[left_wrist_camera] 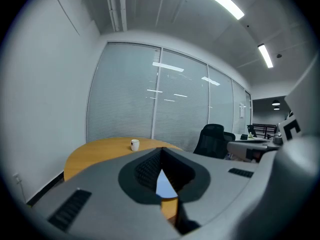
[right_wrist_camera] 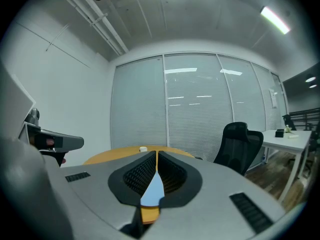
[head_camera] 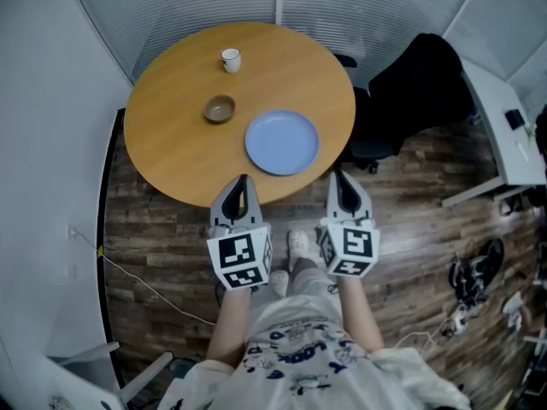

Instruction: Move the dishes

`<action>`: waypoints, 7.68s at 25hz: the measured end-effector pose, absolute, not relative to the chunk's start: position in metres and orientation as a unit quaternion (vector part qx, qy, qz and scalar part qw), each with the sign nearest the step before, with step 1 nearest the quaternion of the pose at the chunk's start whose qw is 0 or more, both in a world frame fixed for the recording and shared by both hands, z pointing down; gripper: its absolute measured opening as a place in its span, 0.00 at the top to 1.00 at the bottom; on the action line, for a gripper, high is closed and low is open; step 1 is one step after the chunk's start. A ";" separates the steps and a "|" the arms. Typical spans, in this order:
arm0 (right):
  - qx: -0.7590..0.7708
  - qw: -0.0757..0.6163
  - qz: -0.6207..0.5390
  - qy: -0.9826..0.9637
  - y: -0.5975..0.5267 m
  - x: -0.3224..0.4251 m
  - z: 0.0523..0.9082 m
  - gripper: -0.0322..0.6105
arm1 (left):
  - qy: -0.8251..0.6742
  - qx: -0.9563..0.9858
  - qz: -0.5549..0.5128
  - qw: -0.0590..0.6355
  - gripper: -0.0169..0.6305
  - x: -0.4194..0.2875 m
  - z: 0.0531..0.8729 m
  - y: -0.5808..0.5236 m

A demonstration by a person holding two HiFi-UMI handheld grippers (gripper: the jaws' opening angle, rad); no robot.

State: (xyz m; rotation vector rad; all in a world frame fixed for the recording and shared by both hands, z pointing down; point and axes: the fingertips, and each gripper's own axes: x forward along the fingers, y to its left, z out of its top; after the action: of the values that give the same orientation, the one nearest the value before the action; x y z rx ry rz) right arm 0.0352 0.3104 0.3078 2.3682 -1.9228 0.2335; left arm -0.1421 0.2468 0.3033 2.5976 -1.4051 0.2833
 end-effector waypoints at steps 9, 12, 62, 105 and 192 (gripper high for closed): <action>0.767 0.049 0.097 -0.632 0.251 0.075 0.335 0.93 | -0.493 0.857 0.108 0.106 0.97 -0.126 0.324 0.194; 0.758 0.055 0.104 -0.641 0.225 0.088 0.347 0.93 | -0.501 0.849 0.116 0.121 0.97 -0.119 0.336 0.173; 0.660 0.251 0.284 -0.648 0.135 0.145 0.558 0.84 | -0.514 0.731 0.304 0.329 0.87 -0.110 0.552 0.100; 0.705 0.222 0.274 -0.615 0.016 0.213 0.498 0.88 | -0.473 0.785 0.268 0.299 0.91 -0.028 0.487 -0.041; 0.456 0.270 0.237 -0.814 -0.105 -0.067 0.514 0.78 | -0.625 0.660 0.204 0.363 0.84 -0.200 0.524 -0.068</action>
State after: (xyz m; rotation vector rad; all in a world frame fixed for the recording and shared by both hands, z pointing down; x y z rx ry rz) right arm -0.0670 -0.1046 0.5145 1.2300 -2.1950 0.6382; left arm -0.1998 -0.0678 0.5245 1.6999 -1.6086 0.5242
